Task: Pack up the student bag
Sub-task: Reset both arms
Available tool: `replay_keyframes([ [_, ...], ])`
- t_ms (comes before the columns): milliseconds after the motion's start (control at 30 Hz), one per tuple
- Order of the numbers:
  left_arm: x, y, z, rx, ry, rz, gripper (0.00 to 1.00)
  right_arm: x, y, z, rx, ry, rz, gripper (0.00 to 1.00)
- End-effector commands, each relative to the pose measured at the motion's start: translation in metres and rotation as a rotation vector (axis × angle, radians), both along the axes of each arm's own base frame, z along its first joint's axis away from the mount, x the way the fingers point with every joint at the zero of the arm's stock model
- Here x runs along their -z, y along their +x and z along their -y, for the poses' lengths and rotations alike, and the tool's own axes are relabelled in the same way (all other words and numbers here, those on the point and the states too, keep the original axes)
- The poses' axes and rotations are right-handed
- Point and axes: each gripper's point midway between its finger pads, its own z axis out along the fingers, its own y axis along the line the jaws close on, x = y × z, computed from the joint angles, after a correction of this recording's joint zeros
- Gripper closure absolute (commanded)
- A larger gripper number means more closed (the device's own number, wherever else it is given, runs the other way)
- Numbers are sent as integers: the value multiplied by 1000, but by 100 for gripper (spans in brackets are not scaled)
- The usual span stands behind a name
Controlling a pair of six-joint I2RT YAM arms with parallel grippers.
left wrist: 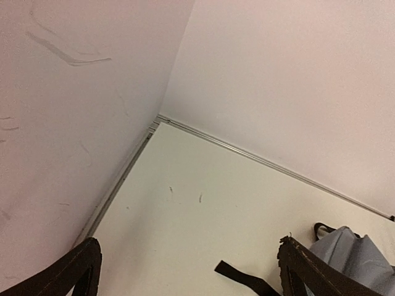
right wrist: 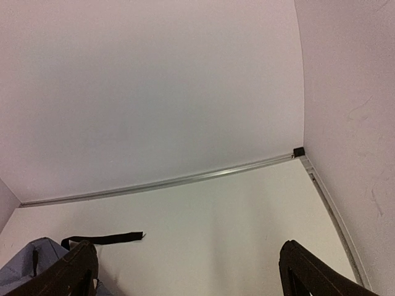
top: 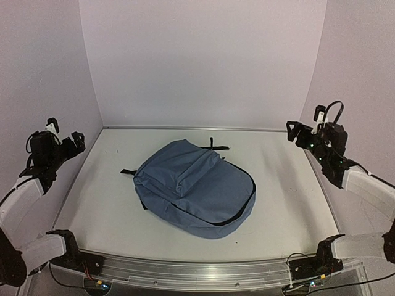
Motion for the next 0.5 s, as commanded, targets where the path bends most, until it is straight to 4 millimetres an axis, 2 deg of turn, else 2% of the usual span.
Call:
replay_keyframes([
  [0, -5, -11, -22, -122, 86, 96, 0, -7, -20, 15, 67, -24, 167, 2],
  [233, 16, -20, -21, -124, 74, 69, 0, 21, -27, 17, 67, -30, 151, 2],
  [467, 14, -19, -20, -114, 79, 76, 0, 16, -29, 17, 68, -40, 171, 2],
])
